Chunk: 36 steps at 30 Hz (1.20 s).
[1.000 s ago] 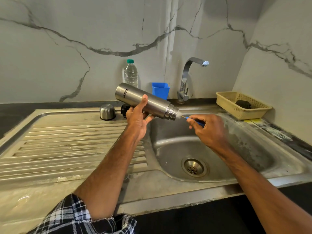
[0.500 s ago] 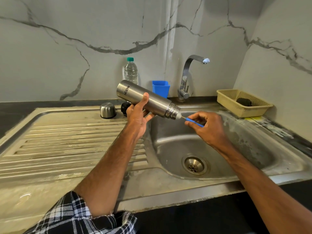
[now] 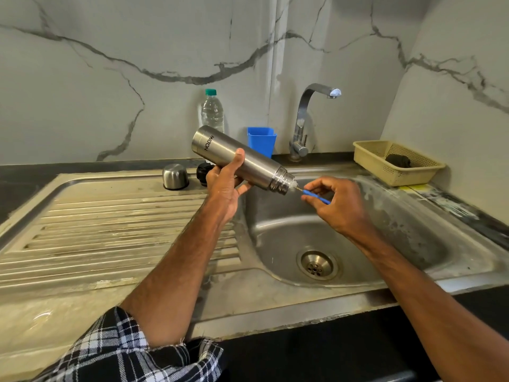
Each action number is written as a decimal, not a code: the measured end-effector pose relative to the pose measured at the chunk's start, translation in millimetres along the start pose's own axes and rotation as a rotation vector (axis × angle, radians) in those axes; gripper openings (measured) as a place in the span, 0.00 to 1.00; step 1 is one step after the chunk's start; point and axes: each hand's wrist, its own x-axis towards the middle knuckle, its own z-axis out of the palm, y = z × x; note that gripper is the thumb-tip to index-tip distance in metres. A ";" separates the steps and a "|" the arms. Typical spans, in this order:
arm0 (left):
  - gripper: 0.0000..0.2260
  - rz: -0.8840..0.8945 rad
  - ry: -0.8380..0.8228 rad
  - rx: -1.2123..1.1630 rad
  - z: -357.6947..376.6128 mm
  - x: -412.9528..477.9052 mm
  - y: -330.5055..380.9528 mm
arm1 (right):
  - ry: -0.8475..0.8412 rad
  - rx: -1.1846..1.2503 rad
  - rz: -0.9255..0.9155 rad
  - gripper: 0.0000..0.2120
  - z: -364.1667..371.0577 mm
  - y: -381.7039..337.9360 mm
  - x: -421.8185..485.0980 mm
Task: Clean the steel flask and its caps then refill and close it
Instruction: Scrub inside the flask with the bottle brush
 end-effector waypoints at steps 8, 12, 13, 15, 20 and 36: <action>0.24 0.011 -0.022 0.011 2.0 -0.2 -1.2 | -0.201 -0.076 0.122 0.17 2.1 -3.9 -0.8; 0.23 0.018 -0.001 -0.003 -2.1 2.9 -0.8 | -0.100 0.030 0.109 0.09 1.9 -3.3 0.4; 0.24 0.019 0.002 -0.004 -2.8 3.2 -0.8 | -0.067 0.041 0.083 0.11 2.8 -2.1 0.8; 0.25 0.017 0.004 -0.011 -3.7 3.8 -1.1 | 0.003 0.027 0.041 0.09 4.1 -2.2 1.0; 0.25 0.011 -0.004 -0.012 -1.9 3.0 -1.1 | -0.048 -0.099 0.044 0.09 4.3 -0.4 1.5; 0.24 0.008 -0.011 0.032 -3.8 2.2 -1.0 | -0.198 0.029 0.163 0.15 5.9 -3.5 -0.7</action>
